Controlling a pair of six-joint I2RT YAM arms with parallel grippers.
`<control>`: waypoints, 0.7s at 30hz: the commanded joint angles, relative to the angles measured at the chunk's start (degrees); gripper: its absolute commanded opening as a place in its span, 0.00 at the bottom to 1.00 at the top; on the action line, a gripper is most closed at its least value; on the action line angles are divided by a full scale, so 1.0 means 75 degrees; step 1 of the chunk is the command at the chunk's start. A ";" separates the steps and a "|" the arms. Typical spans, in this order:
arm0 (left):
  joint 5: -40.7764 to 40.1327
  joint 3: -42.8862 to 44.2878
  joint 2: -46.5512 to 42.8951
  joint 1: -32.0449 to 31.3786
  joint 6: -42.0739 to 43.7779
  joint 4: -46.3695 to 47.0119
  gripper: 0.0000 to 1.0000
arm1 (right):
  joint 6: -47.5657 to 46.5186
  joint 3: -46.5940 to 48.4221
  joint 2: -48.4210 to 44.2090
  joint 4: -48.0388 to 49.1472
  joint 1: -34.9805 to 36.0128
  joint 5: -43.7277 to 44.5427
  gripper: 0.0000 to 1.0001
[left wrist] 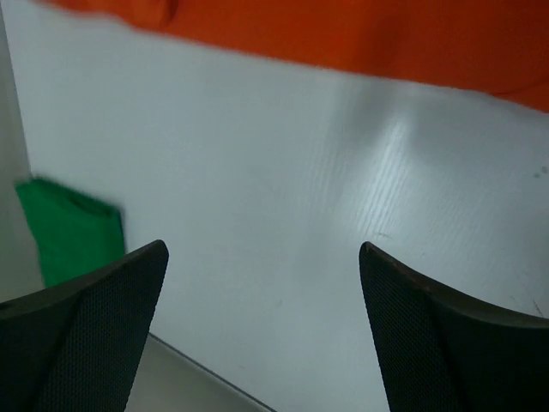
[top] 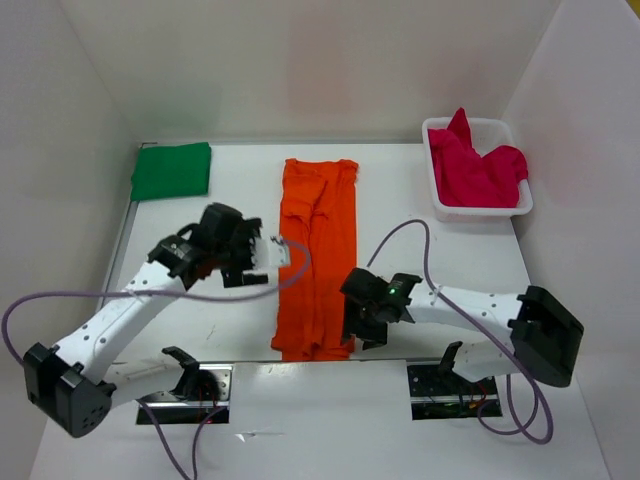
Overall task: Fold and stack the t-shirts
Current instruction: Rotate the tshirt 90 degrees
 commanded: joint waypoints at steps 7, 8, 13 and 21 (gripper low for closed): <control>-0.0058 -0.1550 -0.0397 -0.3857 0.2781 0.0173 1.00 | 0.0292 -0.0057 -0.1052 -0.0152 -0.0081 0.0238 0.65; 0.0024 -0.1632 -0.0152 -0.4196 0.2934 0.0174 1.00 | 0.0293 -0.0128 -0.1052 -0.0059 -0.0081 0.0157 0.65; -0.0571 -0.2955 -0.0079 -0.4492 0.4877 0.1051 0.99 | 0.0200 -0.0129 -0.1052 -0.0058 -0.0081 0.0156 0.65; -0.0163 -0.4258 -0.0584 -0.4492 0.6159 0.2376 0.97 | 0.0269 -0.0268 -0.0982 0.0399 -0.0151 0.0156 0.65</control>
